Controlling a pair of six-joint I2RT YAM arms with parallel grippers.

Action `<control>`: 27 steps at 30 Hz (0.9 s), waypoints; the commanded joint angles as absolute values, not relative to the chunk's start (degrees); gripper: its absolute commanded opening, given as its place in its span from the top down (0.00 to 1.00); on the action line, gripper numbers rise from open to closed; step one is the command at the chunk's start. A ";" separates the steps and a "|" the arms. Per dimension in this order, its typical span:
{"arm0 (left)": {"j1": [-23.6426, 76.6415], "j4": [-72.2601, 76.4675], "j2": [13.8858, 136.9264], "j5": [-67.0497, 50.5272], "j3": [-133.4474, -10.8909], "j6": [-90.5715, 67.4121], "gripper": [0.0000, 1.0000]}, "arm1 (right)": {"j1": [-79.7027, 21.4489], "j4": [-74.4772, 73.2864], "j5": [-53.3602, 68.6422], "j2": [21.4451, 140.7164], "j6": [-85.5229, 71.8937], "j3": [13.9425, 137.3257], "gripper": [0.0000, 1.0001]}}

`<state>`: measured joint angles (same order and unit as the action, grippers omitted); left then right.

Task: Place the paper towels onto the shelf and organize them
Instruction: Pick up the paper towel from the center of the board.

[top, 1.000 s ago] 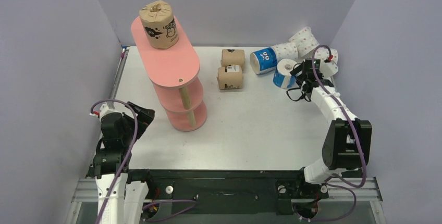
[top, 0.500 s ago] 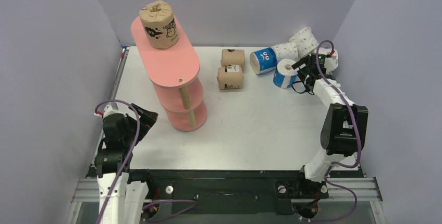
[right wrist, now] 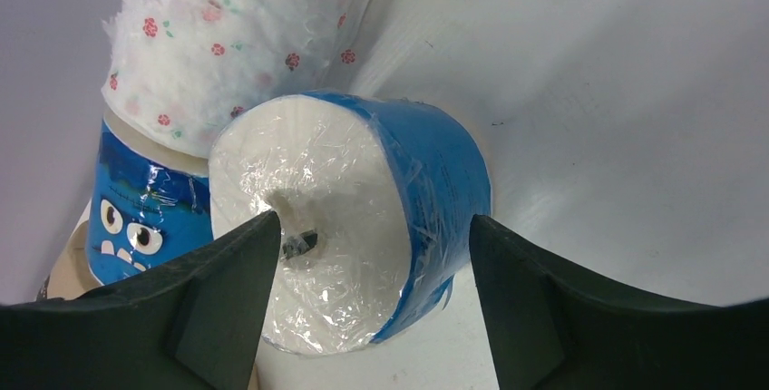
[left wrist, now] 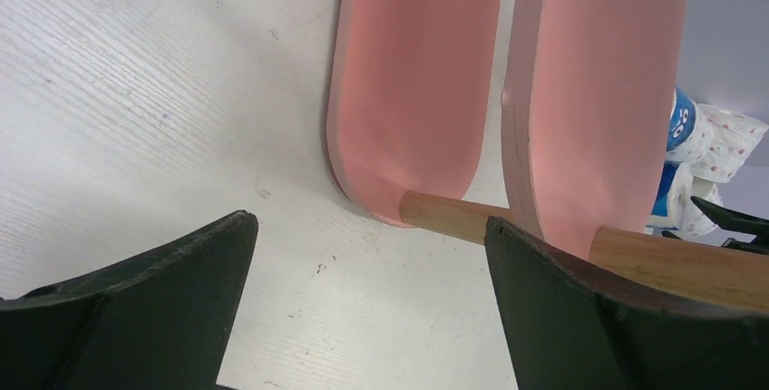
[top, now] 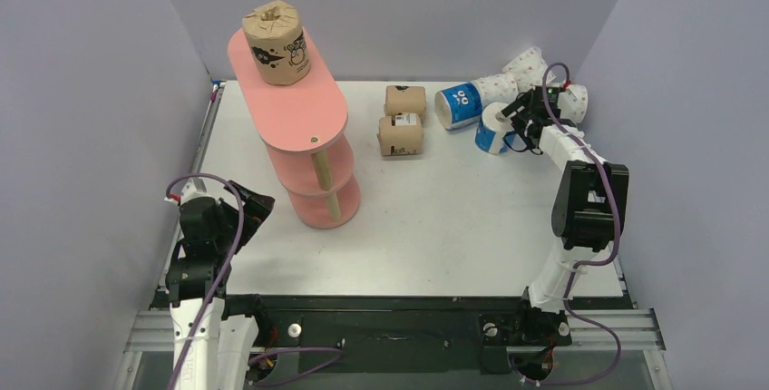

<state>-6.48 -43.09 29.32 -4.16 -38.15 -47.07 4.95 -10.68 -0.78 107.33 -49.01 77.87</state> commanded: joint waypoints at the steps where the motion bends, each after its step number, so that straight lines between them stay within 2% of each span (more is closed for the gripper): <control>1: -6.95 -40.20 29.75 -5.11 -38.02 -45.97 0.03 | 4.93 -10.46 -0.51 107.93 -47.48 81.22 0.29; 8: -7.11 -39.71 30.02 -5.51 -37.37 -45.99 0.04 | 4.39 -10.69 -0.52 109.42 -47.02 81.39 0.35; 18: -7.11 -39.50 30.23 -5.88 -37.16 -46.05 0.04 | 3.23 -11.64 -0.53 111.04 -46.14 81.47 0.40; 27: -7.04 -39.51 30.06 -6.19 -37.28 -46.18 0.04 | 2.79 -12.20 -1.50 108.78 -46.49 79.54 0.60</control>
